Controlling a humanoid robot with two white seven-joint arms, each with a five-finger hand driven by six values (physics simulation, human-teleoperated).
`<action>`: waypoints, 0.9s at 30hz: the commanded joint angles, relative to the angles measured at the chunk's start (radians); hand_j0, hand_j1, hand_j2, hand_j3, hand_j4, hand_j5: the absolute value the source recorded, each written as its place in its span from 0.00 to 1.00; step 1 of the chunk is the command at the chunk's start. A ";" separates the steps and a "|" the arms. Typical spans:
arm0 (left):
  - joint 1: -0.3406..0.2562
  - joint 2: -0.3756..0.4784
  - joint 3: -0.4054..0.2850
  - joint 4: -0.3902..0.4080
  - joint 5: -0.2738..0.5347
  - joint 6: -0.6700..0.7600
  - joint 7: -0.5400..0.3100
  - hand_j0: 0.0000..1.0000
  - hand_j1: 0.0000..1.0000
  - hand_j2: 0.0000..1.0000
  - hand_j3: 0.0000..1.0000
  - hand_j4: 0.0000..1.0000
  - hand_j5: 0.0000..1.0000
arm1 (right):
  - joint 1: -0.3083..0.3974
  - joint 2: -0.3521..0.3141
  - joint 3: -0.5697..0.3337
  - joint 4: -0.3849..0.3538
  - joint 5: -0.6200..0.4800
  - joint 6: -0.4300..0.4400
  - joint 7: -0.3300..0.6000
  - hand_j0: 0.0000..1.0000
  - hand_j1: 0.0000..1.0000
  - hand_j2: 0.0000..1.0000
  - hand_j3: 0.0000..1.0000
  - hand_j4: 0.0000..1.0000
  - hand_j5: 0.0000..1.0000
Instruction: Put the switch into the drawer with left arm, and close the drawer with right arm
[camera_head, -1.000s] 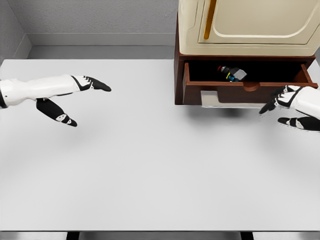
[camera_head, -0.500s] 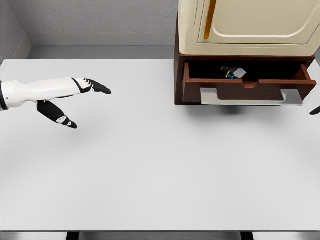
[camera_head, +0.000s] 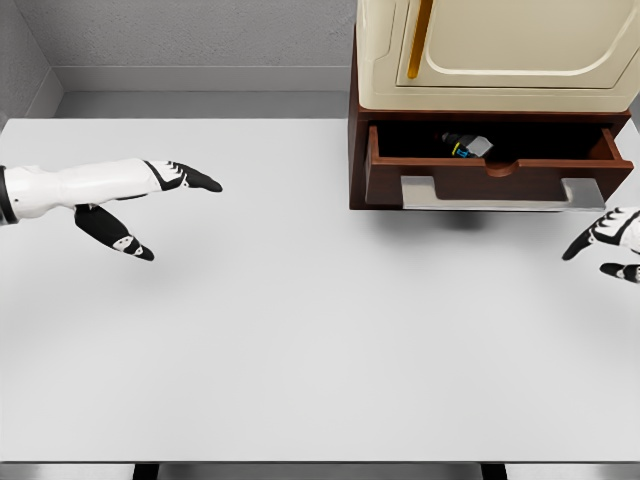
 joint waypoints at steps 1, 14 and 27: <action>0.000 0.001 0.001 0.000 0.008 0.003 0.000 1.00 1.00 1.00 1.00 1.00 1.00 | -0.008 -0.001 0.036 0.000 -0.002 0.003 0.000 0.60 0.60 0.60 0.60 0.60 0.60; 0.005 0.002 0.002 0.006 0.008 0.003 0.000 1.00 1.00 1.00 1.00 1.00 1.00 | -0.201 0.003 0.225 0.059 0.009 0.003 0.000 0.61 0.61 0.61 0.61 0.61 0.61; 0.005 0.001 -0.016 0.022 0.008 0.003 0.000 1.00 1.00 1.00 1.00 1.00 1.00 | -0.324 0.015 0.269 0.171 0.010 0.003 0.000 0.61 0.61 0.61 0.61 0.61 0.61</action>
